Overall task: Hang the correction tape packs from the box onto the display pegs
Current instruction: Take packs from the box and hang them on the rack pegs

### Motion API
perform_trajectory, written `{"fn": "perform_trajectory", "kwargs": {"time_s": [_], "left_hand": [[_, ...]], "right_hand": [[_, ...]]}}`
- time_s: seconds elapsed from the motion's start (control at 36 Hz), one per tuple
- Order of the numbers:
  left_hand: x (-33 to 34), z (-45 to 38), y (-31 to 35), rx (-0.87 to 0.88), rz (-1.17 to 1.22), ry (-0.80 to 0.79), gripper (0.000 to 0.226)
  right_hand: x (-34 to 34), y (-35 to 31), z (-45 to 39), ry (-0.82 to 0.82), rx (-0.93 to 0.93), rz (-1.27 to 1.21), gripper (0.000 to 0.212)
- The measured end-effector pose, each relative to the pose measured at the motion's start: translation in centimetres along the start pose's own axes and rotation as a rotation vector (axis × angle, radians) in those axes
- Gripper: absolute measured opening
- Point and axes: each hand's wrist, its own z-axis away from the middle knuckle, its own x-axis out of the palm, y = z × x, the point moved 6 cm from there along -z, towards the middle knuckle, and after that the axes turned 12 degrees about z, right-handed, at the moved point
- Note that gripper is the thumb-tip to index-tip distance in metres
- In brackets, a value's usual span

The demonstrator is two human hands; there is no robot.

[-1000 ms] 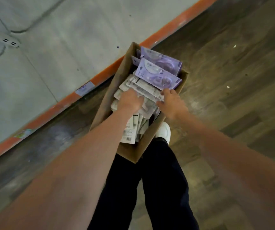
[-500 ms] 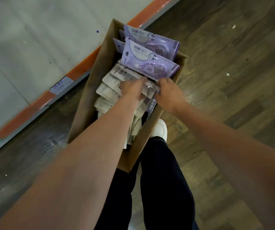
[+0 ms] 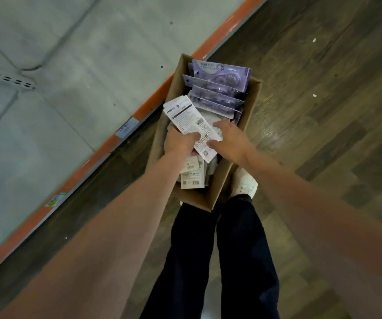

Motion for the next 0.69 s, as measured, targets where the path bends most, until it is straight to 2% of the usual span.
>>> {"fn": "perform_trajectory", "kwargs": {"time_s": [0.14,0.22,0.28,0.36,0.42,0.44,0.5,0.56,0.61,0.64,0.69], "left_hand": [[-0.5,4.9,3.0,0.08,-0.044,-0.117,0.056],[-0.9,7.4,4.5,0.121,-0.041,-0.162,0.064],[-1.2,9.1,5.4,0.146,-0.054,-0.176,0.063],[-1.3,12.3,6.4,0.168,-0.062,-0.212,0.045],[-1.0,15.0,6.8,0.166,-0.041,-0.259,0.024],[-0.8,16.5,6.9,0.168,-0.032,-0.274,0.021],[-0.5,18.8,6.8,0.183,-0.03,-0.3,0.04],[-0.6,20.9,6.5,0.207,0.005,-0.285,0.043],[-0.8,22.7,6.1,0.231,0.008,-0.257,0.019],[-0.8,23.8,6.1,0.243,0.016,-0.247,0.01],[-1.1,25.8,6.0,0.257,0.031,-0.208,0.019]], "right_hand": [[-1.1,-2.3,3.8,-0.003,-0.023,-0.032,0.063],[-2.3,-3.0,6.0,0.0,-0.03,-0.148,0.068],[-2.9,-3.7,7.7,-0.024,-0.049,-0.292,0.078],[-3.6,-4.7,10.3,-0.069,-0.086,-0.422,0.1],[-4.2,-5.6,12.3,-0.083,-0.135,-0.473,0.083],[-4.5,-5.9,13.3,-0.094,-0.152,-0.512,0.074],[-5.3,-6.2,15.4,-0.099,-0.155,-0.58,0.068],[-6.3,-6.3,17.7,-0.063,-0.183,-0.631,0.048],[-7.3,-5.9,20.3,-0.033,-0.182,-0.708,0.025],[-7.6,-5.6,21.4,-0.029,-0.166,-0.758,0.022],[-8.5,-4.9,23.5,-0.012,-0.145,-0.833,0.023]]}}
